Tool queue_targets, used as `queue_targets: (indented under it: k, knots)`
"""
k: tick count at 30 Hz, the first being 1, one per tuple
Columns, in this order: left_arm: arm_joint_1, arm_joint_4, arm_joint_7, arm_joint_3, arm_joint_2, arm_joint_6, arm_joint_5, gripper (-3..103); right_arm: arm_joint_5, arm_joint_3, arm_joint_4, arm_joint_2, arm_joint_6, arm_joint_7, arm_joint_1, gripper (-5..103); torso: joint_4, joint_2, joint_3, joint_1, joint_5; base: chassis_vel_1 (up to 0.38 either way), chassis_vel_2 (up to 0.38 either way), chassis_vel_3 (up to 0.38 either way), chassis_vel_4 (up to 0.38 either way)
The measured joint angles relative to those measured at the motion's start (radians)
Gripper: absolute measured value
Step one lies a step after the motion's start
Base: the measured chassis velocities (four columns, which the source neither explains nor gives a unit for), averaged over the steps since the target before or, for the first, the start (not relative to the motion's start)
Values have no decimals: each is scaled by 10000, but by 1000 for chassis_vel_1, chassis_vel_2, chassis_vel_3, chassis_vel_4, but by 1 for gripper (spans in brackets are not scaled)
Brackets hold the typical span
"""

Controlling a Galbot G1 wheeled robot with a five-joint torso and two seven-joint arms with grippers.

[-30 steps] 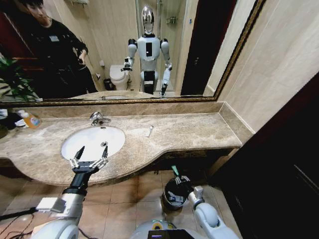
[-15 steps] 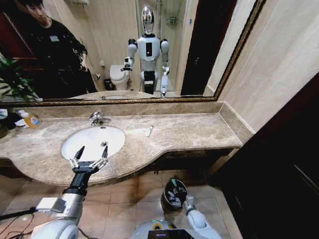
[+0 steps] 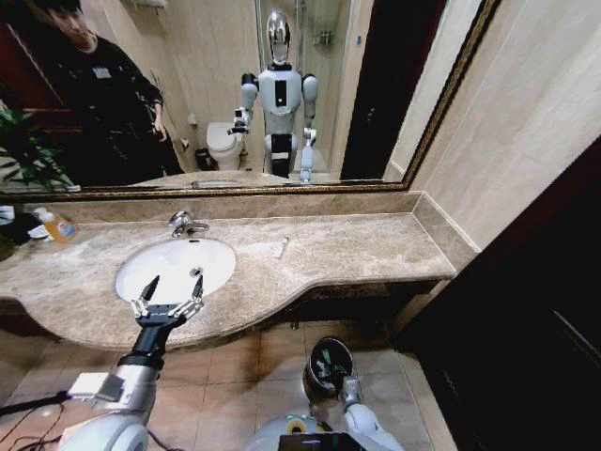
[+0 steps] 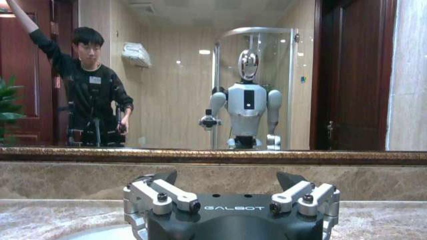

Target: Pick up the trash from the sink and place it in the trash bin.

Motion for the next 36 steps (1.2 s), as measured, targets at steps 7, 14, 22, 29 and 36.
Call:
queue_targets:
  k: [7, 14, 22, 29, 36]
  knots:
    - [0, 0, 0, 0, 0, 0, 0, 100, -1, -9, 5, 31, 48, 26, -34, 65, 0, 0, 0, 0, 0, 0, 0, 0, 0]
    - [0, 0, 0, 0, 0, 0, 0, 100, 34, -10, 39, 46, 80, 30, -41, 86, 0, 0, 0, 0, 0, 0, 0, 0, 0]
    - [0, 0, 0, 0, 0, 0, 0, 100, 58, -41, 57, 37, 155, 76, -116, 100, 0, 0, 0, 0, 2, 0, 0, 0, 0]
    - [0, 0, 0, 0, 0, 0, 0, 100, -57, -117, 1947, -389, 16, 411, -995, 100, -1, 0, 0, 0, 2, 0, 0, 0, 0]
    - [0, 0, 0, -1, 0, 0, 0, 100, -6, -47, 4846, -719, -162, 701, -2114, 100, 1, 0, -1, -1, 3, 0, 0, 0, 0]
